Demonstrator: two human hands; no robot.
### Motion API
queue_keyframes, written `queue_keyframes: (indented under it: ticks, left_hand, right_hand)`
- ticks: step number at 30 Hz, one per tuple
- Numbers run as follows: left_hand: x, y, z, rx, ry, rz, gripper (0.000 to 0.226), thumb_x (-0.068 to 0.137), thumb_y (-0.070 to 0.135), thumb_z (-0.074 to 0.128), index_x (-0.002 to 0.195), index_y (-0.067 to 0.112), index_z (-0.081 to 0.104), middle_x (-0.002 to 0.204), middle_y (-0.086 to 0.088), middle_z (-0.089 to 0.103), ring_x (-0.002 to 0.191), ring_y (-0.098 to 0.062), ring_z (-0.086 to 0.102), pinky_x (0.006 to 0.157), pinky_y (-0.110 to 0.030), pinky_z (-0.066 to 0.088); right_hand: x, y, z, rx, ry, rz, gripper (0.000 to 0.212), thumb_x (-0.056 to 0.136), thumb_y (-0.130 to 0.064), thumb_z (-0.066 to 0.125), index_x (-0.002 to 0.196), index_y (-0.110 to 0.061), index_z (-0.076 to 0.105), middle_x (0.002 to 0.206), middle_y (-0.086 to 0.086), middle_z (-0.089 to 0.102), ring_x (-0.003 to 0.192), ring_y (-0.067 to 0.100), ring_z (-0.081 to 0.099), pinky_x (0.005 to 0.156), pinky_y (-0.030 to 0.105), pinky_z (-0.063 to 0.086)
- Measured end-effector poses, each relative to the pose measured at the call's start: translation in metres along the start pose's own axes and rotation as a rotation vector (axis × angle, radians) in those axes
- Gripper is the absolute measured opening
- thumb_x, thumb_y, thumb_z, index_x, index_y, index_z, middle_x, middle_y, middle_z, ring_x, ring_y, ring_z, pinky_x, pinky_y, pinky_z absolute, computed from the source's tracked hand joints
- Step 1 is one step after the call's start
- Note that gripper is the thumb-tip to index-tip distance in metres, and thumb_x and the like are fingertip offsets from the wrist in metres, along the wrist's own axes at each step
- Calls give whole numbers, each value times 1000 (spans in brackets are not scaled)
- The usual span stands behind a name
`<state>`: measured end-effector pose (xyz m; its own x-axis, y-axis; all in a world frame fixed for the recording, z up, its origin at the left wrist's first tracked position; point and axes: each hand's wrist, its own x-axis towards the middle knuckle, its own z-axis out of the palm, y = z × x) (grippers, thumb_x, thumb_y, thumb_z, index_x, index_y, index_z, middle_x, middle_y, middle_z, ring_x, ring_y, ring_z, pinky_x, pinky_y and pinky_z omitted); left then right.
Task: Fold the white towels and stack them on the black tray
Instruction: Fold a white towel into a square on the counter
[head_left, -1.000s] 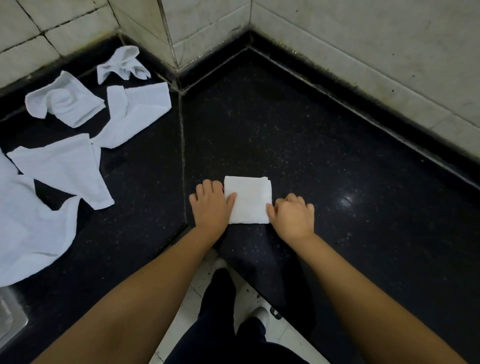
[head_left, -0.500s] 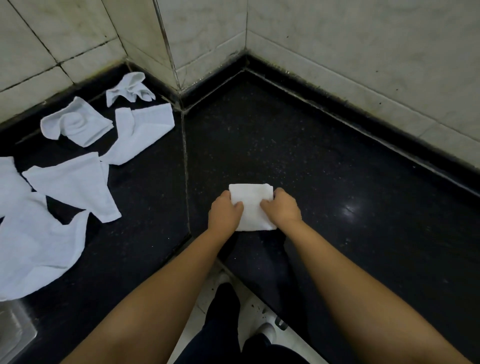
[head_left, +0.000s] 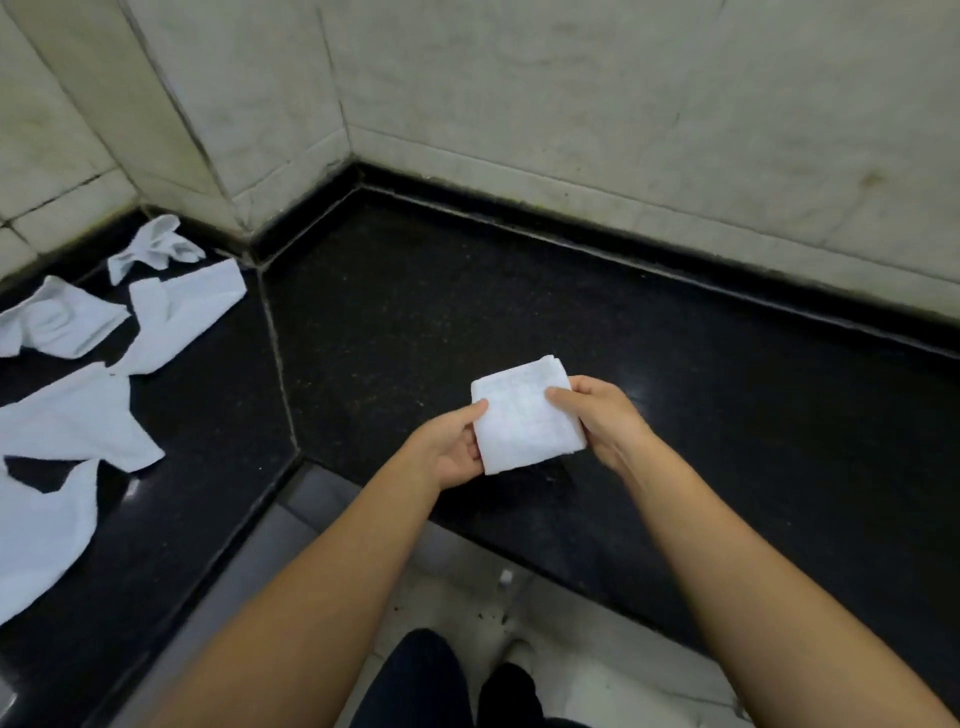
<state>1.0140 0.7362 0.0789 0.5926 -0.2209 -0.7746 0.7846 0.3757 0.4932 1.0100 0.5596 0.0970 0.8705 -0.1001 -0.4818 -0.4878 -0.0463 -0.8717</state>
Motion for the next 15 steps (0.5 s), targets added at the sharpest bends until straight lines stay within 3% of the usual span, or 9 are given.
queue_keyframes:
  ticks: [2, 4, 8, 10, 15]
  left_hand:
    - [-6, -15, 21, 73, -57, -38, 27, 93, 14, 56, 117, 3, 57, 108, -11, 65, 109, -27, 59, 85, -42, 47]
    - [-13, -32, 45, 161, -102, -40, 28, 92, 9, 56, 118, 2, 56, 102, -11, 65, 101, -25, 61, 86, -40, 47]
    - [-32, -79, 90, 408, -203, 25, 7, 90, 3, 56, 95, 7, 60, 95, -10, 66, 83, -21, 64, 73, -37, 52]
    - [-45, -106, 108, 511, -265, 35, 8, 90, 3, 56, 89, 9, 60, 91, -7, 66, 81, -19, 64, 67, -34, 53]
    - [-78, -189, 149, 686, -391, 7, 12, 91, 2, 55, 84, 11, 59, 84, -5, 64, 75, -16, 62, 71, -33, 53]
  right_hand:
    - [-26, 14, -31, 43, 67, -7, 7, 89, -13, 59, 89, -13, 66, 102, 11, 70, 91, 26, 67, 82, 41, 54]
    - [-54, 33, -59, 86, 178, -17, 9, 90, -13, 58, 90, -13, 67, 102, 11, 70, 90, 25, 67, 76, 38, 54]
    - [-118, 83, -103, 171, 421, -20, 9, 90, -15, 60, 90, -13, 68, 102, 11, 71, 89, 25, 66, 77, 38, 53]
    - [-154, 108, -117, 227, 522, -23, 9, 89, -14, 60, 92, -12, 68, 103, 13, 71, 91, 26, 66, 82, 42, 53]
    - [-241, 164, -155, 348, 752, -20, 7, 89, -10, 60, 88, -16, 65, 96, 12, 68, 83, 23, 64, 74, 37, 53]
